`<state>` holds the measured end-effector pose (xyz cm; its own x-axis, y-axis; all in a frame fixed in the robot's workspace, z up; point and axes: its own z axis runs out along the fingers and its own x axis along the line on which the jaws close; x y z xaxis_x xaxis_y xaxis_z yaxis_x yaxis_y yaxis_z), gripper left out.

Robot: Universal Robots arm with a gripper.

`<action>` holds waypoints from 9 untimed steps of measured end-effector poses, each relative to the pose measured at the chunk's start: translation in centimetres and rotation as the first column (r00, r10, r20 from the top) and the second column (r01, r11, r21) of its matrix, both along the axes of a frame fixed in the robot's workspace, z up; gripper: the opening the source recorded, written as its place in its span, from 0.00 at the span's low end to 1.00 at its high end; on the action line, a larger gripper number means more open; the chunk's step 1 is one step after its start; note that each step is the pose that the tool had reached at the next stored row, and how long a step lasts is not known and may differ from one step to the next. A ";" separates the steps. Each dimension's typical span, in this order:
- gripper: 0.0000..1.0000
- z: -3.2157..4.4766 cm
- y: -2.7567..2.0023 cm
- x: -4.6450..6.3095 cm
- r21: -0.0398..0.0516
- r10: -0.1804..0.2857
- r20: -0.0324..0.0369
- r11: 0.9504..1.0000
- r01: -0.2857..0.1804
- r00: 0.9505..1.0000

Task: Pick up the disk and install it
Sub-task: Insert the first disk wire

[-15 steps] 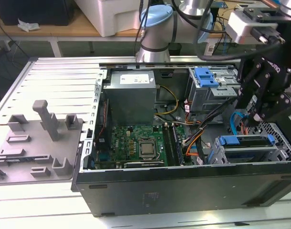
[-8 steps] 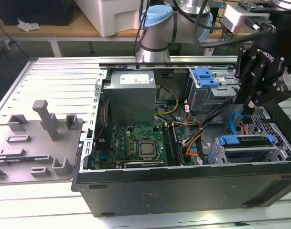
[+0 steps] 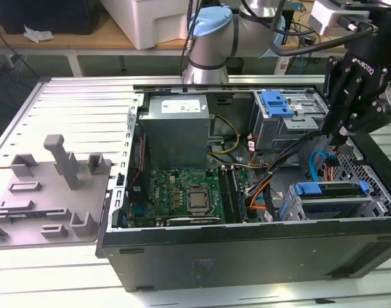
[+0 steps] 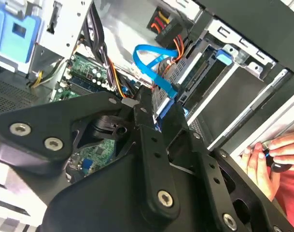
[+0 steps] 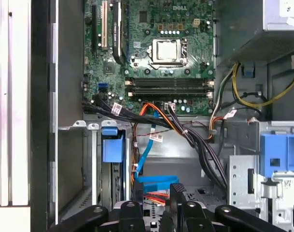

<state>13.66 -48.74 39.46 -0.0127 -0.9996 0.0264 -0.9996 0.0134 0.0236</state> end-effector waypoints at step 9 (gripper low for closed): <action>0.35 0.01 0.36 2.2 -0.062 -0.063 -0.005 0.996 0.062 0.998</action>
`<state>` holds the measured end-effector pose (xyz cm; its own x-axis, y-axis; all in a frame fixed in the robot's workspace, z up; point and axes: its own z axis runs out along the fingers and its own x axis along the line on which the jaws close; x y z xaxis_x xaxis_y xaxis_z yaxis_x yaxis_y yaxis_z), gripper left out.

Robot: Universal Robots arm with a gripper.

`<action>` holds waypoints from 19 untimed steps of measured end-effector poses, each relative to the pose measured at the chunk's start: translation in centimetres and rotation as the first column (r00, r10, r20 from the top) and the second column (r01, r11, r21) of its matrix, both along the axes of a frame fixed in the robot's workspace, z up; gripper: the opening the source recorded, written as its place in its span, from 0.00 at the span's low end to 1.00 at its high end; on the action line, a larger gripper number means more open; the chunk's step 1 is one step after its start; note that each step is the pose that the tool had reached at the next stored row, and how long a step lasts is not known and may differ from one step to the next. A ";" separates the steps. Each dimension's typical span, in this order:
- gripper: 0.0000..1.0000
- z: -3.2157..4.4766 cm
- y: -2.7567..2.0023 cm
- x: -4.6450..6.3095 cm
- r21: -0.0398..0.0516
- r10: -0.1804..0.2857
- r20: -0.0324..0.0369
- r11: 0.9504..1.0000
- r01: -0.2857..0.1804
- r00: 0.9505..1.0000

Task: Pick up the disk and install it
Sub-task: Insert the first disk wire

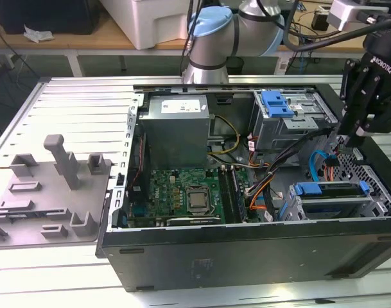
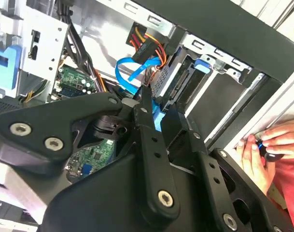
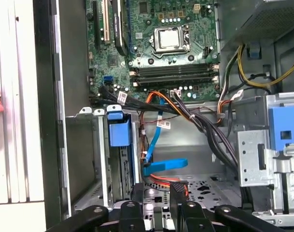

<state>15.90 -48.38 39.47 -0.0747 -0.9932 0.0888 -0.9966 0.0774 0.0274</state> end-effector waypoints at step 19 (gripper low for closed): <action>0.35 -0.11 1.96 0.8 -0.067 -0.018 -0.010 0.998 0.018 1.000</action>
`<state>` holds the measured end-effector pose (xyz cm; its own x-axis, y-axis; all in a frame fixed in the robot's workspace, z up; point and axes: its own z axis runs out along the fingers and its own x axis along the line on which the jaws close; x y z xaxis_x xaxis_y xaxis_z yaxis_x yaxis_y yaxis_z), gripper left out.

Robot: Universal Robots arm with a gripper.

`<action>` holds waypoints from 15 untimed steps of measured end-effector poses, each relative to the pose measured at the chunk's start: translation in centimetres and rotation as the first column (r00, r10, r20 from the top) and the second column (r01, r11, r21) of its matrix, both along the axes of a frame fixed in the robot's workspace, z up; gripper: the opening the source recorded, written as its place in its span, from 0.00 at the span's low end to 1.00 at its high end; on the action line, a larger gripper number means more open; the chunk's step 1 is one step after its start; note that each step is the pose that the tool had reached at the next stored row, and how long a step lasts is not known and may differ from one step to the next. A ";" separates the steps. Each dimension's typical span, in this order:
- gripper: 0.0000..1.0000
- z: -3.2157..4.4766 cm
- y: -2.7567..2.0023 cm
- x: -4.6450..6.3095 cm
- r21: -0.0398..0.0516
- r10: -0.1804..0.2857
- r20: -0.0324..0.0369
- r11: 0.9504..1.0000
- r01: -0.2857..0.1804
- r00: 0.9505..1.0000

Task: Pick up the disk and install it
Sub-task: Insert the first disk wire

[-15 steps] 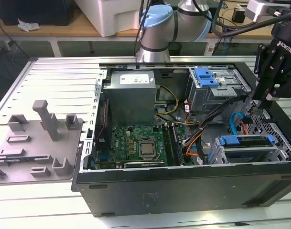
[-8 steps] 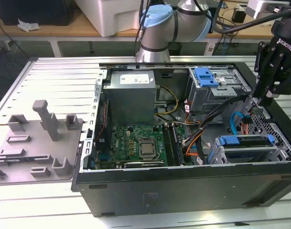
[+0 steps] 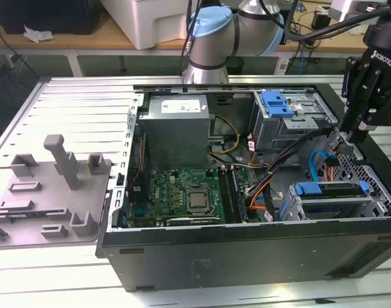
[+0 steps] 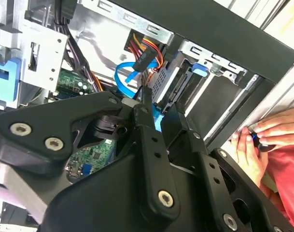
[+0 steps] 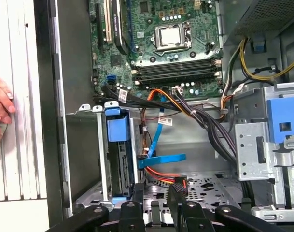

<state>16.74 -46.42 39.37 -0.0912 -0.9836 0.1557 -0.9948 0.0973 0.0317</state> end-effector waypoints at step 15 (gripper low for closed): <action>0.35 -0.84 0.97 1.1 -0.024 -0.105 -0.001 0.994 0.105 0.994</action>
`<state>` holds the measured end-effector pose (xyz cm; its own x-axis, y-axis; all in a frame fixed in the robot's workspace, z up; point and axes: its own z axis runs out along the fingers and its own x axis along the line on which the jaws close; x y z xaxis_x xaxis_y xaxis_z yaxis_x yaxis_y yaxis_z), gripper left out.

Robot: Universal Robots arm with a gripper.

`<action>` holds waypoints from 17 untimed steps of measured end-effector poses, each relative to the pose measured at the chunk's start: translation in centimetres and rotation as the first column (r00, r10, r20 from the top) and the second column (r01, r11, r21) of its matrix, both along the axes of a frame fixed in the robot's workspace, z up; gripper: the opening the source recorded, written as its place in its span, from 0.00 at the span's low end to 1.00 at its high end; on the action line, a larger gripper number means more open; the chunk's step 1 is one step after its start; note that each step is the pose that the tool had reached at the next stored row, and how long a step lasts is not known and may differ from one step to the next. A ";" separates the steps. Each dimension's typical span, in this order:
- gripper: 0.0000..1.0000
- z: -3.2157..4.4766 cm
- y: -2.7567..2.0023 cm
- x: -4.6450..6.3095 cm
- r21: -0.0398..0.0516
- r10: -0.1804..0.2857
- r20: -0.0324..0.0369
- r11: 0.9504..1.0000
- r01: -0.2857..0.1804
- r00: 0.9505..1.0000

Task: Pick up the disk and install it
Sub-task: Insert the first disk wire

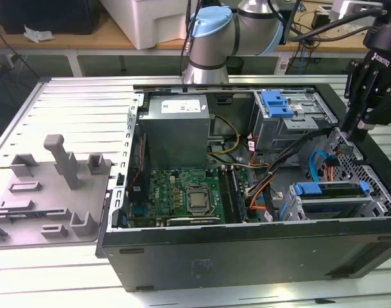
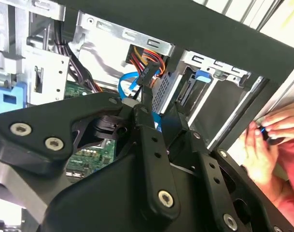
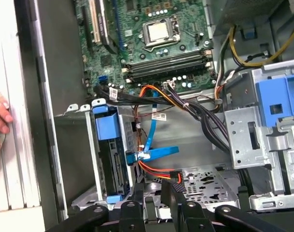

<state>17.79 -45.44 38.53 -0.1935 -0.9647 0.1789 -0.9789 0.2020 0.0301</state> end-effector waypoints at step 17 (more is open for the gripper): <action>0.35 -1.16 2.04 0.6 -0.082 -0.050 0.004 0.995 0.050 0.999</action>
